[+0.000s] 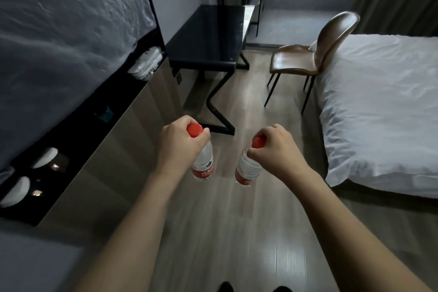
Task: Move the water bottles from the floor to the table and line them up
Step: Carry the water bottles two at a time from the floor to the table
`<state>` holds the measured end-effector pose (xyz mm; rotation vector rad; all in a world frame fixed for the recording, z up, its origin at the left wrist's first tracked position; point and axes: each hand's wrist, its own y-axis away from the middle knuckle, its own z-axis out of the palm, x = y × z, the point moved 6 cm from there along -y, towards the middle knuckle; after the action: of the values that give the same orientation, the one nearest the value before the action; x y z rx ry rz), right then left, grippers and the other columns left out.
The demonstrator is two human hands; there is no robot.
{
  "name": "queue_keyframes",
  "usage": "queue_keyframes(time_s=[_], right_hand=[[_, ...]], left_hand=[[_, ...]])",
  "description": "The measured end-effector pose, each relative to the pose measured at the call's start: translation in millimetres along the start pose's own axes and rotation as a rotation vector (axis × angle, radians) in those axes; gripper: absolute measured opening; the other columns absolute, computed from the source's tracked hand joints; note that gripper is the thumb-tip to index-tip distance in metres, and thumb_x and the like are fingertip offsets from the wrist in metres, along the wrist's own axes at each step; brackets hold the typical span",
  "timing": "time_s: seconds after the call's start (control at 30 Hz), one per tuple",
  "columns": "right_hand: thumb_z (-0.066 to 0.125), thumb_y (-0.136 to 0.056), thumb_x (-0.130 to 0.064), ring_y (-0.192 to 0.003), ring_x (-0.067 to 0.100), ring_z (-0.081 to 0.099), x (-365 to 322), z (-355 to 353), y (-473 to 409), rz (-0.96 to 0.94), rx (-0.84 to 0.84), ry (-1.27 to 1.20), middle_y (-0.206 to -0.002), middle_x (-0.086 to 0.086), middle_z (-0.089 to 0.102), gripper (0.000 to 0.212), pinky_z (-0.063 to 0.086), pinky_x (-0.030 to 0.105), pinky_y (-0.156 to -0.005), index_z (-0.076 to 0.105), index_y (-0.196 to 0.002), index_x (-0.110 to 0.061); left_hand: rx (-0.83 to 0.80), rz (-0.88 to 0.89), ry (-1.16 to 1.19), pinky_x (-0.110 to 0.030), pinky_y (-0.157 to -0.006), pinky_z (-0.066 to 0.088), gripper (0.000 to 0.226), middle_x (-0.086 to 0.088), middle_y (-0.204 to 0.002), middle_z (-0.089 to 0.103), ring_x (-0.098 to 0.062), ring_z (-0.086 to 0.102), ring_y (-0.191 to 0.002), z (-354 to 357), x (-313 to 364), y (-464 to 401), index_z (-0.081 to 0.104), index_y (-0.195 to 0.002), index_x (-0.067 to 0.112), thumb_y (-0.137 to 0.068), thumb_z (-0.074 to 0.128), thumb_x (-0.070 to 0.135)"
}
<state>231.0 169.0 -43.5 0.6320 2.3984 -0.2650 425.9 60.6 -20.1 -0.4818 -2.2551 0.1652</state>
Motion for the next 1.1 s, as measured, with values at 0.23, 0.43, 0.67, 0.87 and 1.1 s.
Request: queue_keyframes(time_s=[0.23,0.43,0.67,0.87,1.1], right_hand=[[0.07,-0.071,-0.025,-0.082,0.013,0.052,39.0,-21.5,-113.2,-0.015,0.009,-0.002,-0.09,-0.004,0.048,0.017,0.049,0.028,-0.072,0.062,-0.085,-0.02],[0.07,-0.071,-0.027,-0.084,0.015,0.055,72.7,-51.8,-212.7,-0.035,-0.022,0.007,-0.092,-0.004,0.049,0.017,0.051,0.031,-0.076,0.063,-0.085,-0.021],[0.071,-0.071,-0.028,-0.08,0.014,0.053,99.4,-70.0,-314.5,-0.031,0.002,-0.014,-0.093,-0.004,0.048,0.02,0.049,0.029,-0.073,0.06,-0.087,-0.02],[0.07,-0.069,-0.026,-0.078,0.012,0.052,122.6,-66.9,-408.5,0.006,-0.015,-0.025,-0.091,-0.004,0.048,0.018,0.044,0.026,-0.069,0.061,-0.083,-0.019],[0.07,-0.069,-0.026,-0.078,0.01,0.051,131.7,-71.0,-523.1,0.054,-0.008,-0.01,-0.089,-0.004,0.049,0.017,0.039,0.023,-0.067,0.061,-0.082,-0.02]], left_hand=[[0.01,0.002,-0.002,-0.022,-0.059,0.043,0.021,0.005,-0.063,0.062,-0.01,0.06,-0.065,67.9,27.0,-103.1,0.063,-0.071,0.017,-0.079,0.075,0.033],[0.017,-0.011,-0.017,-0.025,-0.059,0.042,0.021,0.004,-0.065,0.062,-0.013,0.06,-0.068,123.3,64.2,-182.3,0.064,-0.073,0.017,-0.08,0.074,0.033],[0.026,-0.006,-0.011,-0.024,-0.058,0.044,0.02,0.006,-0.064,0.062,-0.008,0.06,-0.065,174.8,83.9,-270.7,0.064,-0.073,0.021,-0.079,0.074,0.037],[-0.009,0.019,-0.016,-0.027,-0.061,0.05,0.019,0.009,-0.066,0.062,-0.007,0.061,-0.067,224.5,83.5,-353.0,0.063,-0.073,0.026,-0.079,0.072,0.041],[-0.082,0.051,-0.031,-0.029,-0.062,0.051,0.022,0.009,-0.066,0.062,-0.009,0.061,-0.069,279.9,83.6,-465.4,0.061,-0.073,0.026,-0.078,0.072,0.044]])
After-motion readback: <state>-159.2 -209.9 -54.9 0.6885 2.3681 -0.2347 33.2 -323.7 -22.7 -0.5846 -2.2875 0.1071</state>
